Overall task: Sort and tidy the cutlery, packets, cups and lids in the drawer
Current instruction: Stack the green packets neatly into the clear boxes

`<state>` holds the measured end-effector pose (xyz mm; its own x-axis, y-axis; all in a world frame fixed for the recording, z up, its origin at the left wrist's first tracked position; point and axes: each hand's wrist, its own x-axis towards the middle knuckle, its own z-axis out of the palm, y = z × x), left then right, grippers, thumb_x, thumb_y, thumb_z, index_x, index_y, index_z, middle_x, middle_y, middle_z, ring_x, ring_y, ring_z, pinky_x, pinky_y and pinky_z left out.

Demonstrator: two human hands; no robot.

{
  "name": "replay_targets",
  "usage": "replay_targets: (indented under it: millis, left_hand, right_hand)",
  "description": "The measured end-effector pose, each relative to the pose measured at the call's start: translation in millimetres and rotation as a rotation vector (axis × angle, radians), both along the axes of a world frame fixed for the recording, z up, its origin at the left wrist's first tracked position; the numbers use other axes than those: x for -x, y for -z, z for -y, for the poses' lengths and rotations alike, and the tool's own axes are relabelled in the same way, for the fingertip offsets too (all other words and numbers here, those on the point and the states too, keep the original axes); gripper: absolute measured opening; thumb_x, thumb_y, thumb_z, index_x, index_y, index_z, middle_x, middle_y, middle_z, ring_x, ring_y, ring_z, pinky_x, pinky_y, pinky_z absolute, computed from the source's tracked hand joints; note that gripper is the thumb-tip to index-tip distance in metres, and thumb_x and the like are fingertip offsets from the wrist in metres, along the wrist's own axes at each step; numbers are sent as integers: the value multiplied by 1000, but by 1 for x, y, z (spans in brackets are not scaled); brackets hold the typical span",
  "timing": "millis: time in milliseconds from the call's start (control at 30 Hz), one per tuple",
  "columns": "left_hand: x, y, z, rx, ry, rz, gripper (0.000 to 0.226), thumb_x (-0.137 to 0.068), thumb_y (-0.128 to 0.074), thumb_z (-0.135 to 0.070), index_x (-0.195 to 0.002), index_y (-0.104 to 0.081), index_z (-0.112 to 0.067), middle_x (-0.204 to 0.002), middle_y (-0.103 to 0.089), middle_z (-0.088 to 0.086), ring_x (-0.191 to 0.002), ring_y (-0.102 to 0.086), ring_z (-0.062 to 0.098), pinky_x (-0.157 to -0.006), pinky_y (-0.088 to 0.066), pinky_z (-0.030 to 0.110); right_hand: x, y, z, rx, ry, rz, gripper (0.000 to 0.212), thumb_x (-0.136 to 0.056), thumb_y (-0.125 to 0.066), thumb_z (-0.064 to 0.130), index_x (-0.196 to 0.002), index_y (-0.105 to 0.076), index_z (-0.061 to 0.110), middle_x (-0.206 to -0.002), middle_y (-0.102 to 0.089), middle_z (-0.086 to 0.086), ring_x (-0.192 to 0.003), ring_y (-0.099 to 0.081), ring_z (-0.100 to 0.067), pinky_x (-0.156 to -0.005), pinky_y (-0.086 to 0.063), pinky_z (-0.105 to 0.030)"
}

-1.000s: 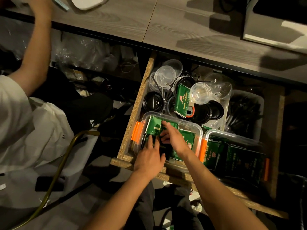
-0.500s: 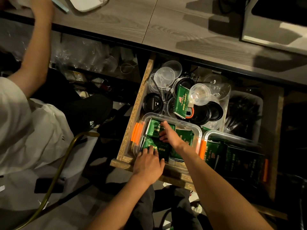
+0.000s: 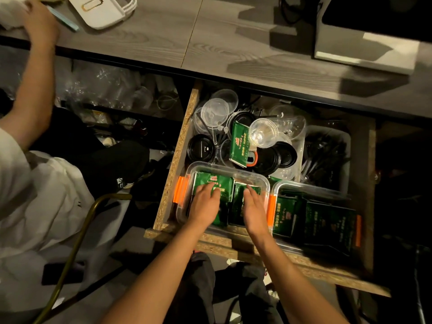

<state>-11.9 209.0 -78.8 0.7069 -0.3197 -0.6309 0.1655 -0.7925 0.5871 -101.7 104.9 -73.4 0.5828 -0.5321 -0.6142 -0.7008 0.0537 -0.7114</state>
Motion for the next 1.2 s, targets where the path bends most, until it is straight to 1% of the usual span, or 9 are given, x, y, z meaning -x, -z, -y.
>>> replay_targets:
  millis: [200,333,400,500,567,633,867,1033,1200]
  left_hand:
    - [8,1,-3,-74,187,-60,45,-106,-32,-38,-150,-40,-31,-167,-7,-5,-152,-15,24,-121,-21,46]
    - [24,-5,-15,-107,206,164,34,-105,-38,-33,-129,-59,-20,-138,-48,2,-117,-54,16,-98,-45,32]
    - [27,-4,-21,-137,177,137,33,-106,-35,-34,-112,-63,-17,-113,-60,3,-92,-59,12,-86,-49,33]
    - [27,-5,-18,-212,264,80,37,-106,-31,-37,-105,-58,-11,-99,-63,9,-85,-61,20,-74,-46,35]
    - [30,-8,-12,-270,358,87,43,-106,-27,-39,-99,-57,-10,-98,-63,11,-87,-61,25,-74,-43,35]
    - [36,-12,-12,-319,425,120,51,-106,-23,-43,-81,-56,-12,-87,-61,10,-85,-61,27,-80,-47,37]
    - [42,-12,-17,-333,540,46,55,-107,-16,-42,-91,-58,-11,-96,-63,12,-89,-57,27,-94,-43,43]
    - [38,-27,-14,-138,166,102,40,-108,-30,-30,-123,-59,-8,-119,-63,8,-113,-56,27,-92,-40,33]
    - [47,-48,19,295,-170,-114,24,-104,-36,-43,-107,-60,-37,-116,-62,-12,-110,-60,11,-95,-48,36]
  right_hand:
    - [-10,10,-1,9,69,-26,51,-105,-29,41,-148,-41,17,-158,-33,-1,-150,-11,-15,-124,-7,-42]
    - [-8,-14,3,-34,119,16,34,-107,-27,27,-99,-60,21,-109,-57,-1,-110,-47,-19,-94,-32,-31]
    - [2,-15,1,-65,137,19,40,-107,-27,30,-124,-58,12,-119,-54,-1,-117,-46,-16,-98,-30,-26]
    - [9,-8,-13,-212,172,-38,55,-105,-26,44,-146,-41,11,-148,-44,-6,-139,-38,-20,-119,-24,-41]
    - [9,-2,-18,-207,198,-42,56,-94,-27,63,-124,-56,25,-122,-58,4,-116,-52,-11,-109,-34,-36]
    - [9,6,-17,-168,185,-64,49,-74,-24,78,-93,-48,39,-92,-44,19,-86,-41,3,-86,-34,-25]
    - [13,-12,-11,-239,196,-4,56,-104,-25,49,-146,-41,15,-150,-44,-8,-138,-41,-25,-117,-30,-50]
    - [16,-23,-3,-184,272,128,31,-97,-31,57,-107,-57,44,-120,-62,4,-120,-55,-18,-110,-39,-49]
    - [33,-36,25,-171,431,270,31,-102,-39,41,-106,-68,30,-111,-68,-3,-110,-63,-22,-98,-49,-42]
